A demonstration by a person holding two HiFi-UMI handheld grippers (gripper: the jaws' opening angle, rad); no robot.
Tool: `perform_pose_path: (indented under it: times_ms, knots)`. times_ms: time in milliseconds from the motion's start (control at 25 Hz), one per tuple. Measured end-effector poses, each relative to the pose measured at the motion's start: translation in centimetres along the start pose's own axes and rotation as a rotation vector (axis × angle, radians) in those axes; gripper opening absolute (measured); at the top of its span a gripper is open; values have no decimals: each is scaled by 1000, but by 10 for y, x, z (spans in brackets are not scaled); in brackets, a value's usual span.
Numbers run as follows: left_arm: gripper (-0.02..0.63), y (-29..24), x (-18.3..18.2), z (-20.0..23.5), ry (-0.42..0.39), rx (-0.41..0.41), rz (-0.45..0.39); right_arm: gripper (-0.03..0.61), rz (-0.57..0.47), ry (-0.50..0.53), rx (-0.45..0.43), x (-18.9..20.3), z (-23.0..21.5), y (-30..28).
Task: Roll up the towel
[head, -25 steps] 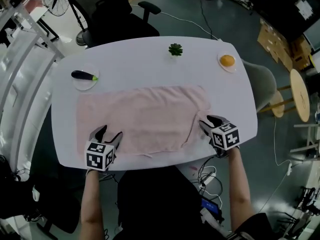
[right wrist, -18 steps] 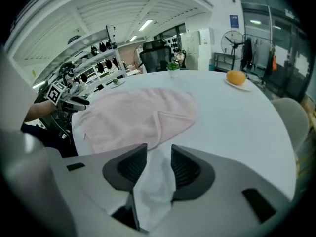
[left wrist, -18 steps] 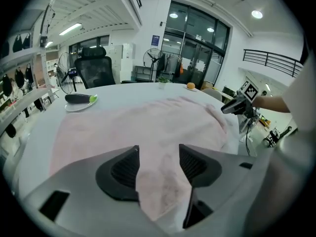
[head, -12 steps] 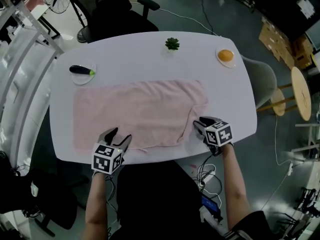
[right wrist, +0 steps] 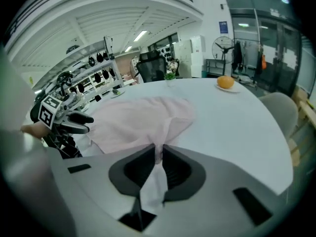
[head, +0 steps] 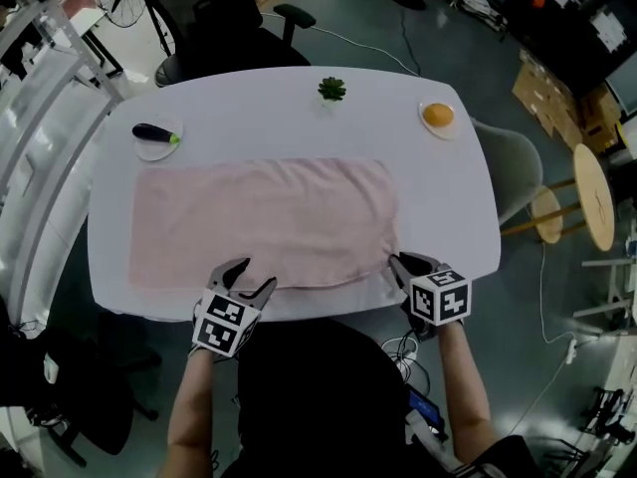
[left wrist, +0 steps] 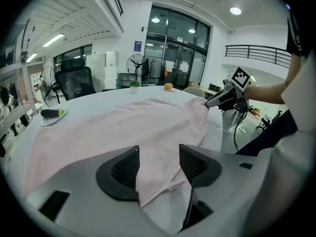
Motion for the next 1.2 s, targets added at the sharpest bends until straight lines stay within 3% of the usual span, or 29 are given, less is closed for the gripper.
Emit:
perform_pose_path:
  times_ms: [320, 520, 640, 720, 1000, 1200]
  knots:
    - [276, -19, 1, -56, -147, 128, 14, 77, 69, -180, 82, 70, -3, 9]
    - [276, -1, 13, -81, -204, 186, 35, 161, 71, -186, 179, 85, -12, 9]
    - [276, 12, 22, -93, -262, 198, 56, 215, 17, -122, 187, 81, -13, 26]
    - [265, 17, 29, -100, -321, 195, 68, 215, -4, 19, 188, 78, -11, 38]
    - [229, 9, 25, -125, -609, 158, 74, 218, 100, 734, 143, 49, 2, 45]
    - [224, -17, 3, -148, -670, 162, 84, 221, 199, 1137, -6, 29, -10, 33]
Point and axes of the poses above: the fingertips, and each gripper's own axes: y backward along the fingers, z to its left, x out of its underside, the point moved 5 cm from there along y, backward along the fingers, and after that the axes turned 1 degree about y, right-handed, at the moved point
